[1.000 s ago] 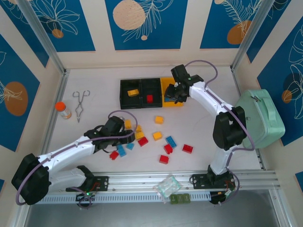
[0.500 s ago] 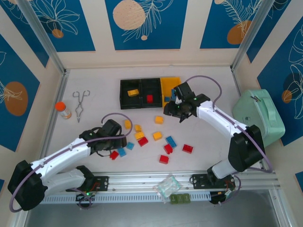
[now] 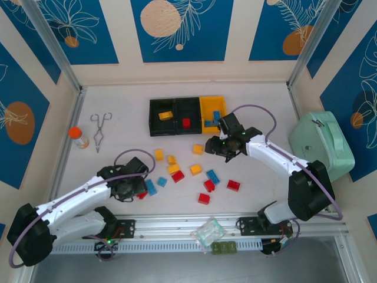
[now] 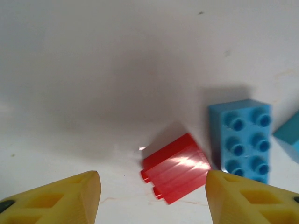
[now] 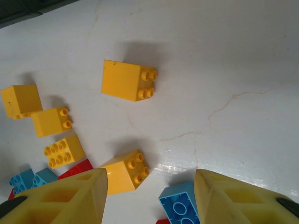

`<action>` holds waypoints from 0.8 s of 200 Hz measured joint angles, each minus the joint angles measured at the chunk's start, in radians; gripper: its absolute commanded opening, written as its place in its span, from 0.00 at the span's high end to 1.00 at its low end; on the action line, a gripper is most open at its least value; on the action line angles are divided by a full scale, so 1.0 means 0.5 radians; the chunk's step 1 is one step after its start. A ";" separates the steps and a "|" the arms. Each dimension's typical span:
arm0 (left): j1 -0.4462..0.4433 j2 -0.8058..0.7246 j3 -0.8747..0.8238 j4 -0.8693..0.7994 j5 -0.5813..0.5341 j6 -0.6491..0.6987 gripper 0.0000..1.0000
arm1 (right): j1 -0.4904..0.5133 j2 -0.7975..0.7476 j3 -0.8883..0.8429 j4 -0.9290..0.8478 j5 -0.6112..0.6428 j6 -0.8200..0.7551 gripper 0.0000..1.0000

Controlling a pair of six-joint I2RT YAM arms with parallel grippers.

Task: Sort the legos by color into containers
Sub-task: Move the lego to the bottom-center of the table.

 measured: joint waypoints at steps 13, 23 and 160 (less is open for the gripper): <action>-0.006 -0.063 -0.050 -0.003 0.002 -0.060 0.39 | 0.005 0.000 -0.001 0.011 0.000 0.000 0.48; -0.008 -0.095 -0.080 0.002 0.005 -0.093 0.39 | 0.007 0.000 -0.004 0.021 -0.001 0.001 0.48; -0.069 0.380 -0.025 0.426 0.059 -0.095 0.32 | 0.011 0.000 -0.053 0.064 -0.017 0.044 0.48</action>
